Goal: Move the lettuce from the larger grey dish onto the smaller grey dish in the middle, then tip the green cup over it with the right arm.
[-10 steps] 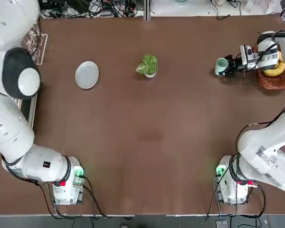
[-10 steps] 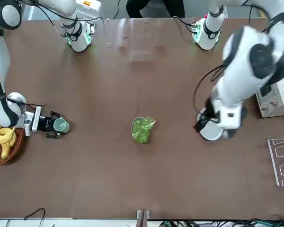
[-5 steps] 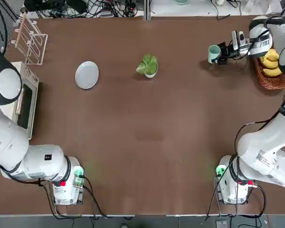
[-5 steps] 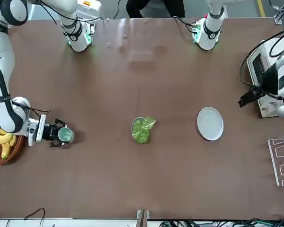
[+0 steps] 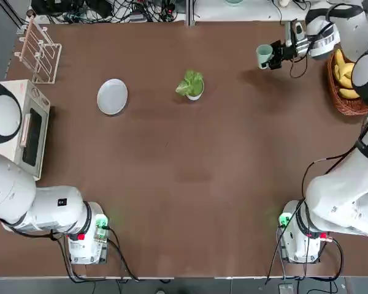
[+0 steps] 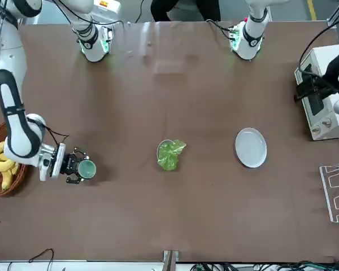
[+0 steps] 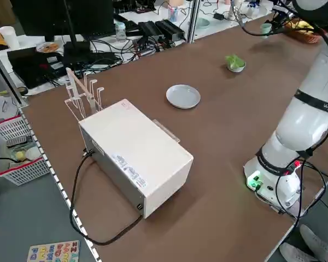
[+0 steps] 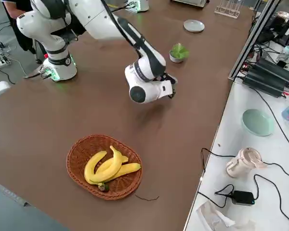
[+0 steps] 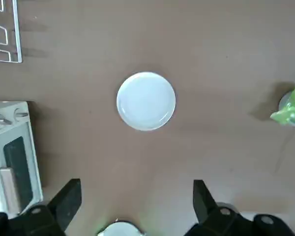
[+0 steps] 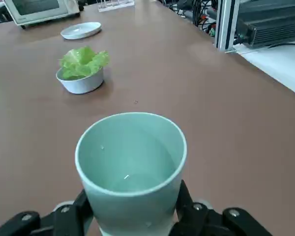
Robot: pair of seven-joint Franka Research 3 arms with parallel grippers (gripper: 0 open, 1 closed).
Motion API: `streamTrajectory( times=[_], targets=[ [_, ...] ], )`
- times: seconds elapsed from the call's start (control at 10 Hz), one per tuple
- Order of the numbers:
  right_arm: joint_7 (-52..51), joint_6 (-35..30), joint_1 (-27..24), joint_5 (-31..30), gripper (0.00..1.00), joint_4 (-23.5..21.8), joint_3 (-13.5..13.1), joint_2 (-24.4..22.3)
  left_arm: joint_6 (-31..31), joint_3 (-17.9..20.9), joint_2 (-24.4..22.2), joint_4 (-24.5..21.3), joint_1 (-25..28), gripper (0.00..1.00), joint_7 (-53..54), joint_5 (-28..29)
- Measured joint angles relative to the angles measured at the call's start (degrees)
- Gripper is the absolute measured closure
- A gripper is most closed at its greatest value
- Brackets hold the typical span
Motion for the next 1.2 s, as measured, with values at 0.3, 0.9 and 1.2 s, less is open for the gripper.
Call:
streamTrajectory(
  times=[0.3, 0.9, 1.2],
  targets=[
    [10.07, 7.65, 7.9, 1.65, 0.32, -2.33, 0.01, -4.33, 6.85, 9.35, -1.84, -8.89, -8.16, 0.0, 2.85, 0.0],
    [24.16, 20.6, 21.09, 4.83, 0.32, -3.49, -0.01, -5.79, 6.68, 5.01, -2.48, -8.31, -2.48, 0.0, 8.18, -0.03],
    [32.07, 25.14, 28.84, 4.96, 0.32, -4.25, -0.17, -7.65, 6.53, 4.86, -3.12, -7.34, -2.46, 0.0, 6.59, -0.03]
  ],
)
